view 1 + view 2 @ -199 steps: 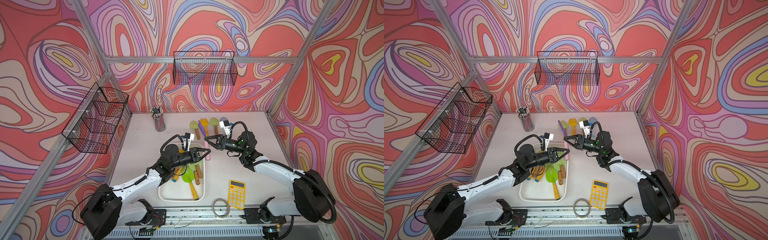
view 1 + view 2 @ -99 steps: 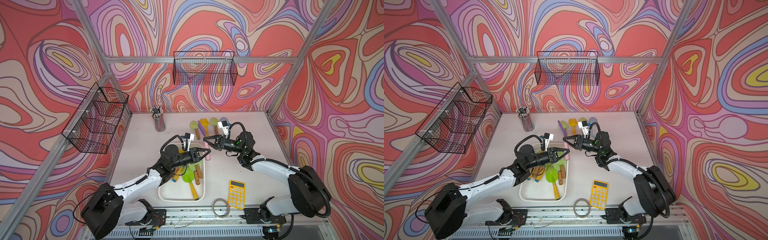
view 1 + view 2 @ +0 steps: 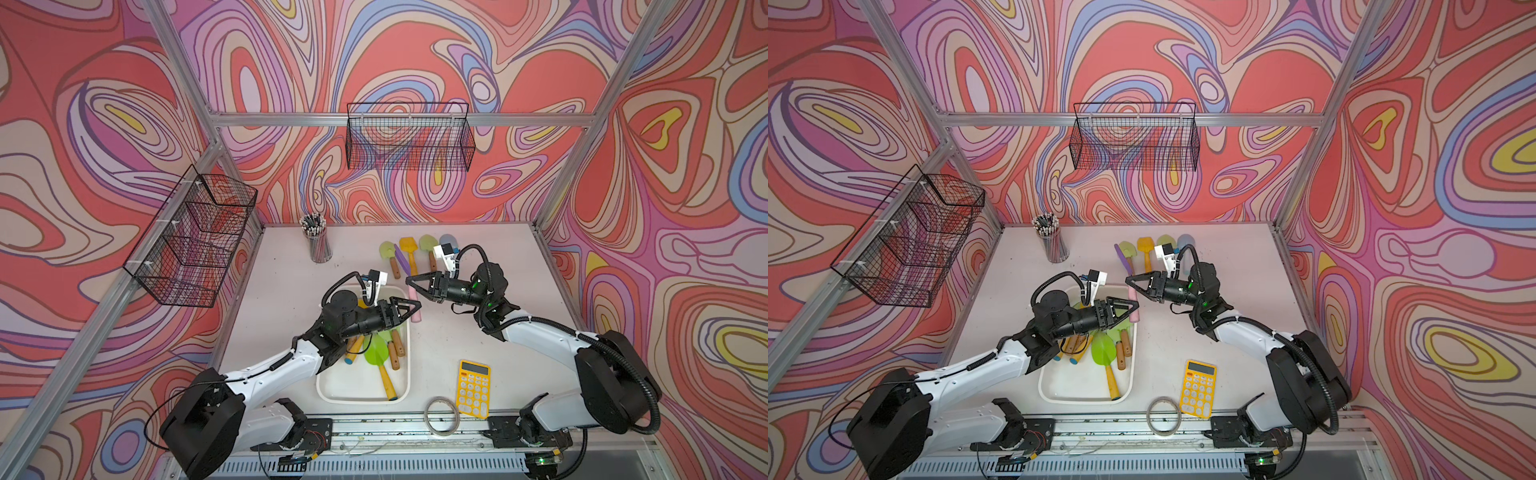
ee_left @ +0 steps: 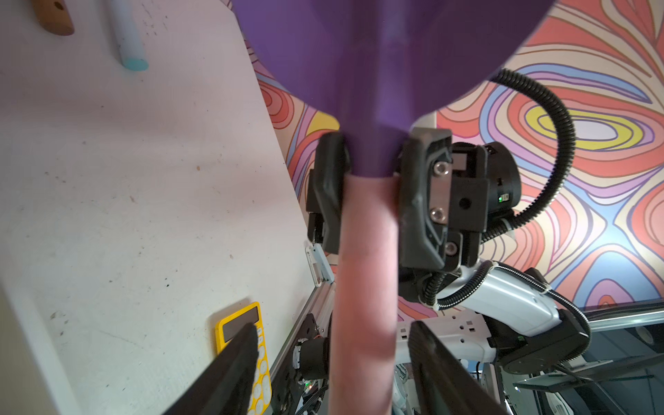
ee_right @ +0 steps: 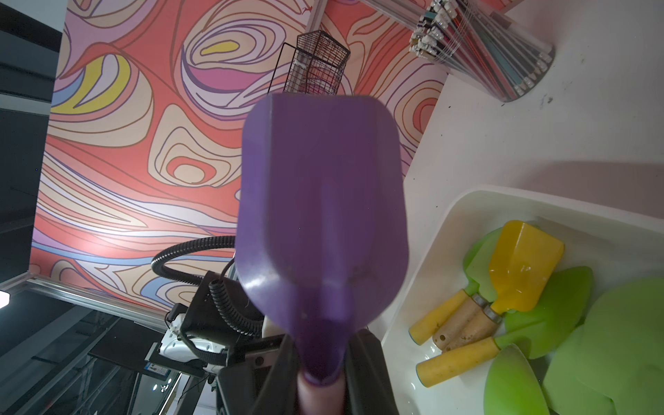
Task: Take the shovel out of the storage box
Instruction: Pick up the shovel from the storage box.
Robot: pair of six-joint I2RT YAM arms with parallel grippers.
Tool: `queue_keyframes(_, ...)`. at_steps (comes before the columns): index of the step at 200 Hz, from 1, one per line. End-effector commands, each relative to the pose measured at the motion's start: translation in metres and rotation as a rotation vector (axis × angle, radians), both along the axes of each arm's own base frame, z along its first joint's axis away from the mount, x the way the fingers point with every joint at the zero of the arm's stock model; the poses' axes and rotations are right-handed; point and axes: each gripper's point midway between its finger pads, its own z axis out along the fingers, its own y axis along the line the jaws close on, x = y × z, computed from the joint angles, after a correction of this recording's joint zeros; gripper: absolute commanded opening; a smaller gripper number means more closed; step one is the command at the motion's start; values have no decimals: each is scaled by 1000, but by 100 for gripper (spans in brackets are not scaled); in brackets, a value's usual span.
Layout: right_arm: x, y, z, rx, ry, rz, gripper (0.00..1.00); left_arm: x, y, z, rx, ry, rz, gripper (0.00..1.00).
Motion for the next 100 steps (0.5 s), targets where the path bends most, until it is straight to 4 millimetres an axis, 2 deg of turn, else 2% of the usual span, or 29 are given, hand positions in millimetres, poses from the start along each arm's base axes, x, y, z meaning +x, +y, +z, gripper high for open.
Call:
queue_keyframes(1, 5, 1, 11, -7, -46, -6, 14, 0, 21, -18, 122, 9, 63, 70)
queue_keyframes(22, 13, -3, 5, -44, -42, -23, 14, -4, 47, -42, 350, 27, 122, 68)
queue_keyframes(47, 30, -19, -2, -96, -29, -73, 14, -11, 78, -63, 583, 66, 161, 65)
queue_keyframes(66, 48, -34, -9, -179, -16, -129, 14, -15, 88, -72, 642, 109, 177, 62)
queue_keyframes(100, 80, -67, -14, -345, -24, -242, 14, -24, 93, -91, 665, 191, 189, 62)
